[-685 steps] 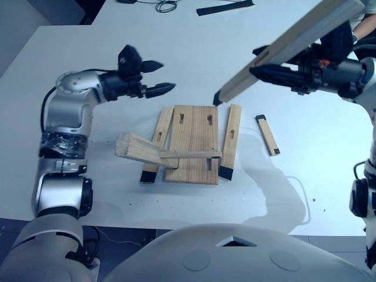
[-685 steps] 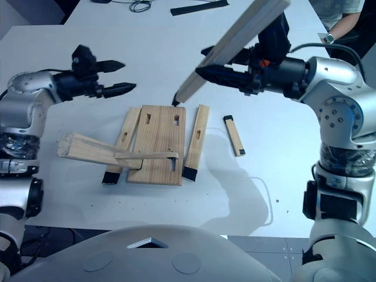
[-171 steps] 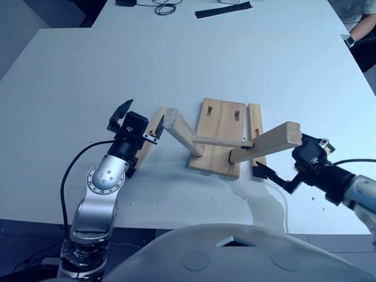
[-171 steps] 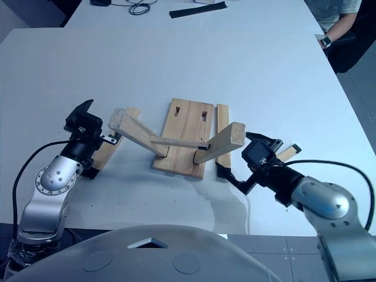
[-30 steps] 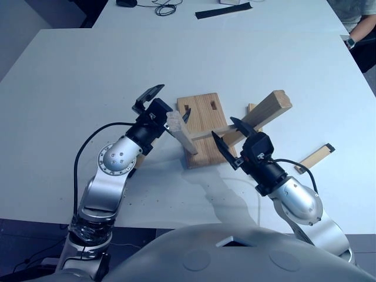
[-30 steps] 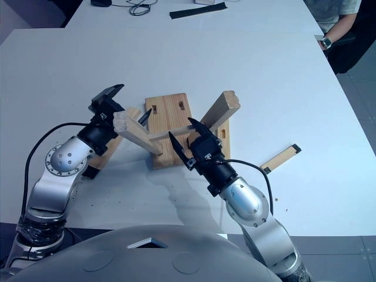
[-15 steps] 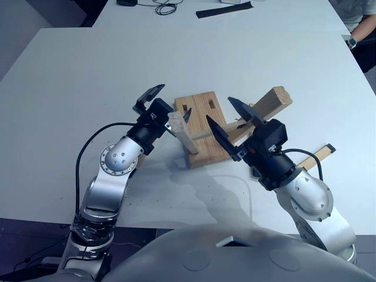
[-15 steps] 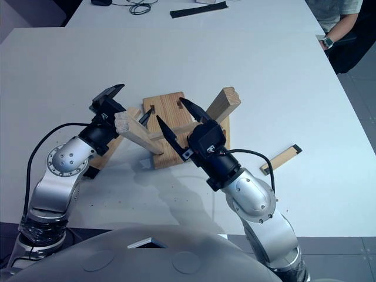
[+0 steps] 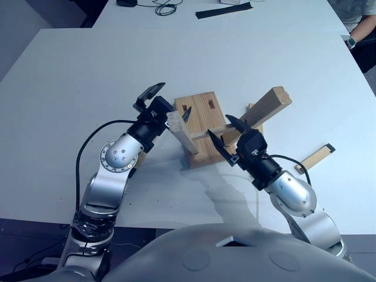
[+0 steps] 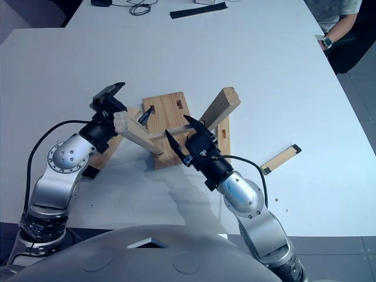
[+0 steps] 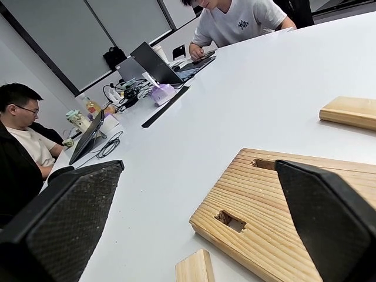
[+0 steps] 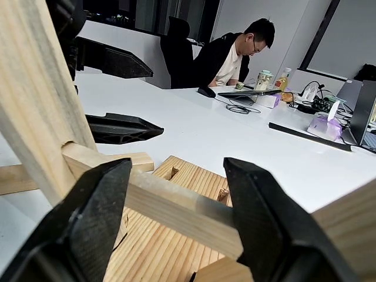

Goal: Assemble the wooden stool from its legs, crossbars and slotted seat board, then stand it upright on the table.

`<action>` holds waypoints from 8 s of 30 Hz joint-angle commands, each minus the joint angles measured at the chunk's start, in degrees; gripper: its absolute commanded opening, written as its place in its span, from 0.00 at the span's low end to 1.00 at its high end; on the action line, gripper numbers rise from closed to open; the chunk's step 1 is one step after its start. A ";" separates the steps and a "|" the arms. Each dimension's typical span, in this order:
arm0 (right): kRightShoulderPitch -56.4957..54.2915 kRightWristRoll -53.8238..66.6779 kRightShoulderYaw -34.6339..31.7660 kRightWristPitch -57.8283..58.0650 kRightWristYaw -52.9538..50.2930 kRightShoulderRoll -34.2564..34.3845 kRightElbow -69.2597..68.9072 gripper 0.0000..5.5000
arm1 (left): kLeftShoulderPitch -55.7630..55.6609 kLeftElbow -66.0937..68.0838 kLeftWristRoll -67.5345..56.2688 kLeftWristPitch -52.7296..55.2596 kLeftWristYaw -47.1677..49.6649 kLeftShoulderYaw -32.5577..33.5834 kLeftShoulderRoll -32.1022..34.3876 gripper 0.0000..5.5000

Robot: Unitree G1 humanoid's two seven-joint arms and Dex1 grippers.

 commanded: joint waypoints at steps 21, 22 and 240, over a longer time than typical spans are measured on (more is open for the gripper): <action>-15.07 16.93 -46.01 -6.59 -1.65 -20.25 25.51 0.52 | 6.02 -4.21 1.33 4.34 3.86 3.99 -1.76 0.87; -15.10 13.99 -44.34 -7.69 -1.32 -20.50 26.81 0.52 | 5.90 -4.47 1.37 4.88 3.92 3.93 -1.80 0.87; -16.96 25.77 -26.50 14.20 7.02 -11.78 8.79 0.52 | -29.27 57.83 6.92 -15.19 -10.45 -12.31 0.21 0.87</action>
